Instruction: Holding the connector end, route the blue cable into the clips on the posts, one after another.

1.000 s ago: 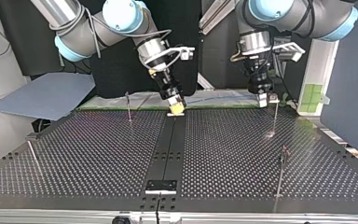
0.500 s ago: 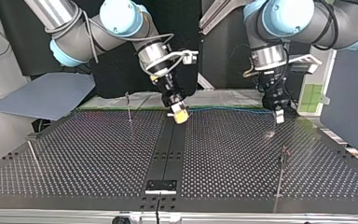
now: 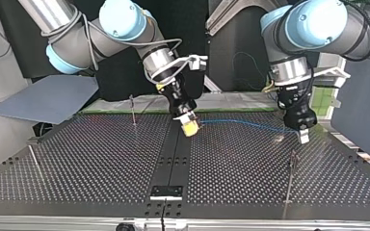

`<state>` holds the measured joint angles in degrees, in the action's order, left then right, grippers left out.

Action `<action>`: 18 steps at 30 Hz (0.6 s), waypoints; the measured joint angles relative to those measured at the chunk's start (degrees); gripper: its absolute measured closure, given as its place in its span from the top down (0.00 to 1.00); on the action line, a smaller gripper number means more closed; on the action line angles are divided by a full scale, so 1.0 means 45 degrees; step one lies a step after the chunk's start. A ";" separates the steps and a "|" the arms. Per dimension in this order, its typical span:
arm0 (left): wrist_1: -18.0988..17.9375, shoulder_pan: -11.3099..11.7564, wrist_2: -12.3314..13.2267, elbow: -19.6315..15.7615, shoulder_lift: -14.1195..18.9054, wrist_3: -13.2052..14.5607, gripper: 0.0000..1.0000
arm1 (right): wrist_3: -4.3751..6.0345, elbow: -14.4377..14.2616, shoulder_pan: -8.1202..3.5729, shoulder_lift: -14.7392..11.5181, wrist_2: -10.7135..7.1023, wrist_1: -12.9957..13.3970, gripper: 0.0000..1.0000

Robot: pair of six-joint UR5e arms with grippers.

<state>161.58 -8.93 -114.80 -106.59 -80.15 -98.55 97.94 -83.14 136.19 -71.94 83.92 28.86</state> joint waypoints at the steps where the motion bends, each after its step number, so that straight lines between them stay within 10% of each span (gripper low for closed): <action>1: 0.0015 0.0037 0.0017 0.0019 0.0009 0.0002 0.00 | 0.0012 0.0021 0.0000 0.0000 -0.0010 -0.0002 0.00; 18: 0.0018 0.1155 0.0980 0.0054 -0.0183 -0.0004 0.00 | 0.0171 0.1543 0.0282 0.1080 -0.0115 -0.0285 0.00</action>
<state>161.67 -3.73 -110.39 -106.35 -80.98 -98.56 98.71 -76.19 137.46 -67.08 83.41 27.58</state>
